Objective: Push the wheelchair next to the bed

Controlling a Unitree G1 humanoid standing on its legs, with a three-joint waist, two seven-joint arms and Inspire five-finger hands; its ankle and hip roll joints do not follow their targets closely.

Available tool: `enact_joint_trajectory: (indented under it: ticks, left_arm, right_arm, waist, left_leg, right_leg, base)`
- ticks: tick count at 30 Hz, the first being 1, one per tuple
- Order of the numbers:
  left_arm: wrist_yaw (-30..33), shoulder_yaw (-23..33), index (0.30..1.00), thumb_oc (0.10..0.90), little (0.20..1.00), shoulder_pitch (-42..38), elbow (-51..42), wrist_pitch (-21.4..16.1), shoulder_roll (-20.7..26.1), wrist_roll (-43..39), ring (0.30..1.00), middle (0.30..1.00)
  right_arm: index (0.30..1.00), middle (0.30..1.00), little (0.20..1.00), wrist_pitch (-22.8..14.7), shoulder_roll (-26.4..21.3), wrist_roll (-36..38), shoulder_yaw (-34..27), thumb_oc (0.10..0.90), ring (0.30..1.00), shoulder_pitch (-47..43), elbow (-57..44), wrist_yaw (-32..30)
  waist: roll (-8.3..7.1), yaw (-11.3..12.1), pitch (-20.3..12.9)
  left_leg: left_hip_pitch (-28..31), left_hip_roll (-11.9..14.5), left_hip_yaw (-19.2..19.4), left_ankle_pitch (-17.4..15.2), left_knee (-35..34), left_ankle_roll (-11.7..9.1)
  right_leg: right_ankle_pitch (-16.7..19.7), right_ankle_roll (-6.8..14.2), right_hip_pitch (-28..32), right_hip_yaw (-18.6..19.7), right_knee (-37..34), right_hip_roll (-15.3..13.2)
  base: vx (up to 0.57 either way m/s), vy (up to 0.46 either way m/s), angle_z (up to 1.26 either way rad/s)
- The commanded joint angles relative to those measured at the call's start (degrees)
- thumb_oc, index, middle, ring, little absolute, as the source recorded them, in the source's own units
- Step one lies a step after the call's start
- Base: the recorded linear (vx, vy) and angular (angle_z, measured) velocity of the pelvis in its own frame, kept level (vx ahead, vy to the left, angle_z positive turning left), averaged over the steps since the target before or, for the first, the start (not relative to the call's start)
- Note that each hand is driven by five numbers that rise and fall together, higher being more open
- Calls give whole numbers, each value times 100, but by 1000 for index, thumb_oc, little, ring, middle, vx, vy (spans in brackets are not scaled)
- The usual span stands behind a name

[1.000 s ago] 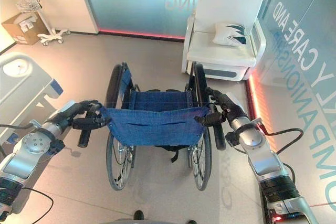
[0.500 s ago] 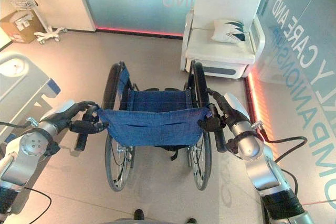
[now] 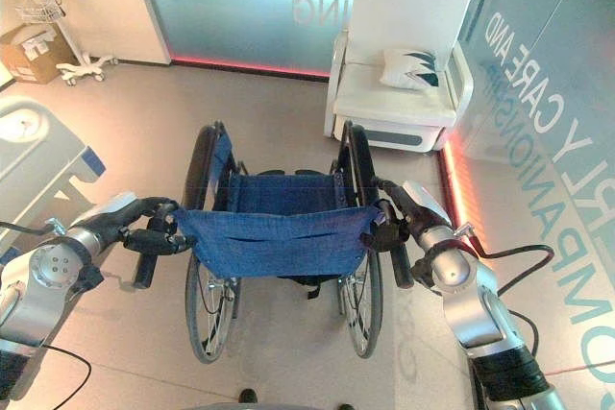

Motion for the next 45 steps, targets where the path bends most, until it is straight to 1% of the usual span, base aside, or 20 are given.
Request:
enact_joint_trajectory:
  ticks: [1,2,3,5,8,12,13,17,19,20,23,25,28,31,33,37,40,41,43,45]
  left_arm:
    - [94,-143,900,800,900,243,1352,652,595,949,900,900]
    - [81,-379,900,800,900,10,1460,688,546,975,900,900]
    - [81,-427,900,800,900,-40,1483,695,539,975,900,900]
    - [22,-820,900,800,900,-405,1623,762,449,1018,900,900]
    - [-68,-1221,900,800,900,-787,1864,731,407,998,900,900]
    - [-224,-1644,900,800,900,-1162,2097,690,288,1054,900,900]
    - [-222,-1774,900,800,900,-1256,2213,630,253,1036,900,900]
    - [-230,-1961,900,800,900,-1437,2361,577,141,1039,900,900]
    - [-264,-2069,900,800,900,-1523,2370,590,95,1054,900,900]
    - [-286,-2160,900,800,900,-1583,2407,549,68,1087,900,900]
    - [-409,-2250,900,800,900,-1712,2471,502,25,1156,900,900]
    - [-568,-2340,900,800,900,-1841,2513,472,-46,1219,900,900]
    - [-635,-2429,900,800,900,-1901,2557,552,-136,1222,900,900]
    - [-965,-2585,900,800,900,-2019,2779,818,-302,1316,900,900]
    - [-1328,-2719,900,800,900,-2105,3082,1093,-420,1548,900,900]
    - [-1710,-2854,900,800,900,-2206,3740,1579,-742,2041,900,900]
    - [-1588,-2868,900,800,900,-2300,4232,1743,-967,2103,900,900]
    - [-1331,-2840,900,800,900,-2351,4588,1811,-1126,2012,900,900]
    - [-1204,-2812,900,800,900,-2386,4798,1855,-1240,2030,900,900]
    - [-939,-2792,900,800,900,-2413,5064,2037,-1418,1869,900,900]
  right_arm:
    - [900,900,900,1265,-708,-135,-250,800,900,193,1986,-259]
    - [900,900,900,1354,-653,213,-3,800,900,-64,2530,-359]
    - [900,900,900,1371,-646,283,38,800,900,-122,2645,-395]
    - [900,900,900,1622,-587,658,409,800,900,-554,3384,-442]
    - [900,900,900,1920,-483,794,737,800,900,-1052,4114,-191]
    - [900,900,900,2009,-377,625,1094,800,900,-1690,5004,199]
    - [900,900,900,2041,-324,463,1186,800,900,-1883,5228,453]
    - [900,900,900,2123,-225,91,1403,800,900,-2183,5679,980]
    - [900,900,900,2175,-197,-218,1571,800,900,-2359,5876,1521]
    - [900,900,900,2206,-114,-419,1670,800,900,-2485,6028,2003]
    - [900,900,900,2171,-30,-563,1787,800,900,-2656,6214,2441]
    - [900,900,900,1960,66,-682,1925,800,900,-2796,6372,2709]
    - [900,900,900,1961,111,-711,2020,800,900,-2888,6276,2780]
    - [900,900,900,2030,203,-410,2088,800,900,-3065,6021,2389]
    - [900,900,900,2060,274,-158,2085,800,900,-3195,5852,2026]
    - [900,900,900,2204,375,-253,2086,800,900,-3370,5516,1853]
    - [900,900,900,2290,430,-318,2128,800,900,-3430,5341,1866]
    - [900,900,900,2375,470,-413,2142,800,900,-3463,5201,1942]
    - [900,900,900,2418,492,-482,2147,800,900,-3460,5121,1994]
    - [900,900,900,2474,536,-561,2162,800,900,-3470,5020,2062]
  waist:
    - [128,-20,158]
    - [124,36,152]
    - [124,47,154]
    - [125,135,141]
    - [120,202,139]
    - [118,292,136]
    - [117,317,127]
    - [108,365,121]
    - [106,398,116]
    - [101,425,98]
    - [96,451,92]
    - [103,484,90]
    - [106,475,90]
    - [109,442,81]
    - [121,399,74]
    - [142,302,40]
    - [134,242,29]
    - [125,197,21]
    - [120,173,18]
    - [111,135,15]
  left_leg:
    - [174,-215,-16,-301,63,90]
    - [174,-220,-34,-312,63,93]
    - [174,-221,-38,-312,63,92]
    - [165,-227,-80,-316,63,89]
    - [157,-232,-96,-314,63,79]
    - [137,-246,-148,-306,63,77]
    - [125,-251,-156,-304,63,80]
    - [108,-260,-184,-299,63,84]
    - [103,-263,-198,-289,63,85]
    - [103,-268,-203,-289,63,89]
    - [96,-270,-218,-279,63,87]
    - [88,-276,-254,-269,63,88]
    - [80,-277,-259,-259,63,82]
    - [61,-282,-254,-257,63,78]
    - [53,-291,-260,-255,63,74]
    - [56,-290,-225,-274,63,66]
    - [60,-293,-212,-284,63,69]
    - [68,-293,-195,-289,63,68]
    - [72,-290,-186,-290,63,69]
    - [78,-281,-170,-285,63,66]
  right_leg:
    - [366,-47,-25,-78,59,169]
    - [360,-60,-9,-115,56,162]
    - [359,-63,-6,-122,56,162]
    - [357,-78,10,-166,52,153]
    - [347,-105,27,-200,56,147]
    - [341,-132,41,-229,51,148]
    - [339,-137,32,-235,58,146]
    - [340,-141,30,-248,51,142]
    - [339,-148,41,-261,44,139]
    - [333,-160,49,-264,45,137]
    - [330,-175,54,-286,46,132]
    - [330,-185,61,-300,44,126]
    - [327,-190,64,-296,44,126]
    - [324,-193,44,-284,44,124]
    - [326,-195,28,-265,44,127]
    - [301,-194,7,-221,44,135]
    - [293,-195,-4,-190,44,142]
    - [289,-198,-14,-166,44,149]
    - [284,-203,-16,-155,44,155]
    - [279,-211,-25,-123,44,166]
  base:
    - [0,0,0]
    - [0,0,0]
    - [-2,1,-4]
    - [0,0,0]
    - [0,8,3]
    - [0,3,1]
    - [0,0,0]
    - [-5,2,5]
    - [7,3,8]
    - [11,-3,6]
    - [7,-3,3]
    - [13,-6,7]
    - [3,-2,2]
    - [0,0,0]
    - [0,0,0]
    - [5,0,-3]
    - [0,-8,-2]
    - [0,-19,-7]
    - [1,-22,-11]
    - [2,-12,-4]
